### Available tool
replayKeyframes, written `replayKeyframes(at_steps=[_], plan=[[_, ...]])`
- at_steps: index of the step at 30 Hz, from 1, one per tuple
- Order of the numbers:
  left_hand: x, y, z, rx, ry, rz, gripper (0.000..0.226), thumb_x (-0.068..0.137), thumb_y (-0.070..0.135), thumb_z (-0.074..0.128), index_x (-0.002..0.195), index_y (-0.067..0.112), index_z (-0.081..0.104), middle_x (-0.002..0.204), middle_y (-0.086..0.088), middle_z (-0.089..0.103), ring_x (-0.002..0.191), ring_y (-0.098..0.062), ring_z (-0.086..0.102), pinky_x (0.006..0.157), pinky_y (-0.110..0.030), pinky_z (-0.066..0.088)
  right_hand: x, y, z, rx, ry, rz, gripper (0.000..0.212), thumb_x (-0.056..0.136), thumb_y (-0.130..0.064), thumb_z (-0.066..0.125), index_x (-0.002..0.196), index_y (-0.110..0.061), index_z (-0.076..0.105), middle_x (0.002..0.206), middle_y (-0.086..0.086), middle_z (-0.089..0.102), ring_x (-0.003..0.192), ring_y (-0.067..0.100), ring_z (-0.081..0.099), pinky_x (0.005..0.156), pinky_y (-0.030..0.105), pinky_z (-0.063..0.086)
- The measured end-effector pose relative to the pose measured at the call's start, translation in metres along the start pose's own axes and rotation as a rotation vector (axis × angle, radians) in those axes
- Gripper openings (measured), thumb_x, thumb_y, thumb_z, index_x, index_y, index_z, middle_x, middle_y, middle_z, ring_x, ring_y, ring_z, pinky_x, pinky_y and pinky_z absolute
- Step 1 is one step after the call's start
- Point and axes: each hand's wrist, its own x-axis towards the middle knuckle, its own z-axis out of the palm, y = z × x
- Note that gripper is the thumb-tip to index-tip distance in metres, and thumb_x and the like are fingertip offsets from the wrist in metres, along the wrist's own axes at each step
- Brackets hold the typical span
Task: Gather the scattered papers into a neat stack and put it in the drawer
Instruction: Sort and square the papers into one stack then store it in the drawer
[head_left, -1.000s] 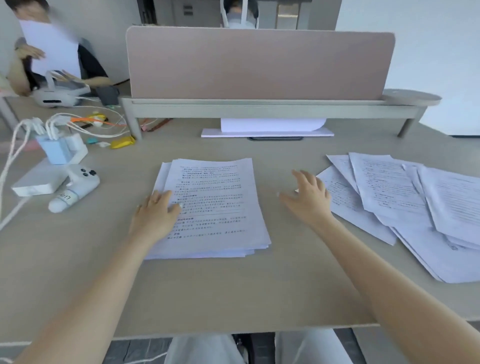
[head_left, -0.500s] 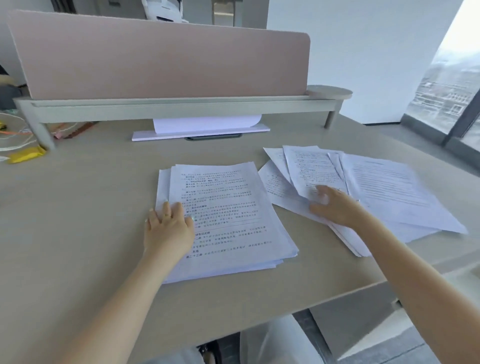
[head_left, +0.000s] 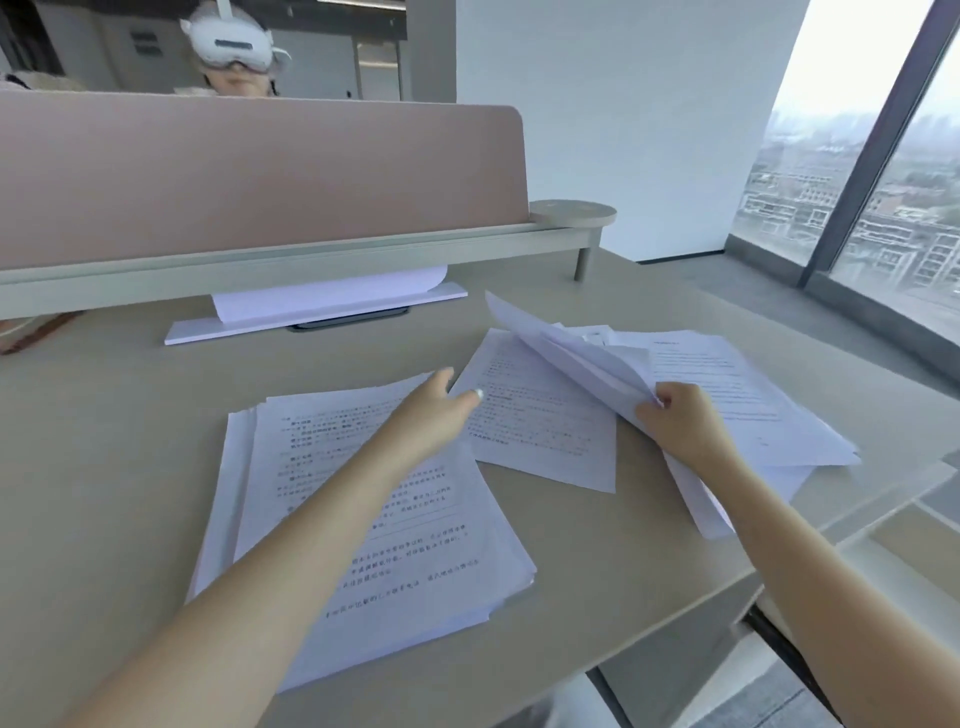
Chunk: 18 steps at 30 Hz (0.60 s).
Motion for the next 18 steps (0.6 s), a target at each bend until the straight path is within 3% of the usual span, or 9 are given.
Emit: replayKeyframes(at_steps=[4, 6, 8, 12, 13, 15, 16, 17, 18], plan=[[0.056, 0.017, 0.025, 0.399, -0.098, -0.015, 0.066, 0.095, 0.047, 0.035, 0.150, 0.015, 0.017, 0.159, -0.008, 0.015, 0.146, -0.029, 0.014, 0.114, -0.044, 0.019, 0.010, 0.012, -0.011, 0.071, 0.024, 0.055, 0.040, 0.077, -0.005, 0.049, 0.060, -0.021, 0.017, 0.058, -0.001, 0.018, 0.057, 0.016, 0.016, 0.055, 0.031, 0.009], [0.081, 0.017, 0.039, 0.627, -0.182, -0.084, 0.069, 0.093, 0.053, 0.029, 0.151, 0.018, 0.012, 0.160, -0.008, 0.005, 0.147, -0.032, -0.002, 0.115, -0.052, 0.005, 0.019, 0.011, -0.011, 0.161, 0.015, 0.085, 0.037, 0.078, -0.005, 0.049, 0.060, -0.020, 0.020, 0.058, 0.001, 0.020, 0.056, 0.016, 0.017, 0.055, 0.030, 0.010], [0.097, 0.016, 0.055, 0.692, -0.241, -0.130, 0.072, 0.091, 0.057, 0.025, 0.151, 0.022, 0.005, 0.161, -0.005, -0.003, 0.147, -0.032, -0.005, 0.115, -0.052, 0.003, 0.029, 0.003, -0.007, 0.276, -0.008, 0.135, 0.031, 0.080, -0.006, 0.049, 0.063, -0.017, 0.026, 0.059, 0.003, 0.024, 0.056, 0.017, 0.020, 0.054, 0.029, 0.013], [0.110, 0.027, 0.083, 0.358, -0.213, -0.087, 0.061, 0.096, 0.044, 0.022, 0.151, 0.023, 0.003, 0.161, -0.002, 0.002, 0.147, -0.026, 0.006, 0.117, -0.040, 0.017, 0.037, -0.021, 0.002, 0.439, -0.215, 0.169, 0.018, 0.087, -0.030, 0.057, 0.078, -0.016, 0.051, 0.065, 0.000, 0.047, 0.060, 0.016, 0.044, 0.048, 0.022, 0.033], [0.114, 0.030, 0.085, 0.200, -0.174, -0.082, 0.058, 0.097, 0.039, 0.024, 0.150, 0.023, 0.009, 0.160, -0.002, 0.010, 0.145, -0.026, 0.014, 0.116, -0.040, 0.020, 0.038, -0.024, 0.003, 0.504, -0.303, 0.194, 0.023, 0.087, -0.041, 0.057, 0.089, -0.019, 0.058, 0.077, -0.002, 0.058, 0.070, 0.015, 0.057, 0.049, 0.022, 0.045], [0.121, 0.033, 0.079, -0.112, -0.082, -0.095, 0.045, 0.097, 0.029, 0.029, 0.141, 0.020, 0.034, 0.150, -0.002, 0.033, 0.135, -0.025, 0.034, 0.109, -0.036, 0.029, 0.045, -0.020, 0.000, 0.538, -0.362, 0.199, 0.036, 0.086, -0.052, 0.053, 0.105, -0.022, 0.060, 0.105, -0.001, 0.066, 0.093, 0.016, 0.064, 0.065, 0.033, 0.058], [0.126, 0.031, 0.075, -0.228, -0.034, -0.124, 0.032, 0.097, 0.024, 0.030, 0.122, 0.020, 0.050, 0.134, -0.004, 0.046, 0.122, -0.024, 0.044, 0.099, -0.032, 0.034, 0.051, -0.011, -0.004, 0.489, -0.303, 0.162, 0.037, 0.087, -0.051, 0.052, 0.103, -0.019, 0.061, 0.111, 0.006, 0.067, 0.095, 0.020, 0.065, 0.075, 0.039, 0.057], [0.130, 0.029, 0.070, -0.301, 0.015, -0.139, 0.022, 0.097, 0.020, 0.031, 0.093, 0.023, 0.053, 0.109, -0.004, 0.053, 0.105, -0.022, 0.047, 0.086, -0.030, 0.033, 0.057, 0.001, -0.010, 0.424, -0.195, 0.121, 0.036, 0.088, -0.048, 0.053, 0.100, -0.015, 0.063, 0.113, 0.013, 0.066, 0.093, 0.024, 0.065, 0.081, 0.041, 0.054], [0.133, 0.026, 0.067, -0.309, 0.070, -0.139, 0.027, 0.097, 0.020, 0.031, 0.074, 0.026, 0.043, 0.088, 0.001, 0.050, 0.090, -0.020, 0.045, 0.076, -0.029, 0.031, 0.064, 0.016, -0.018, 0.353, -0.067, 0.089, 0.035, 0.088, -0.044, 0.055, 0.098, -0.011, 0.064, 0.114, 0.017, 0.066, 0.088, 0.027, 0.065, 0.081, 0.039, 0.053]])
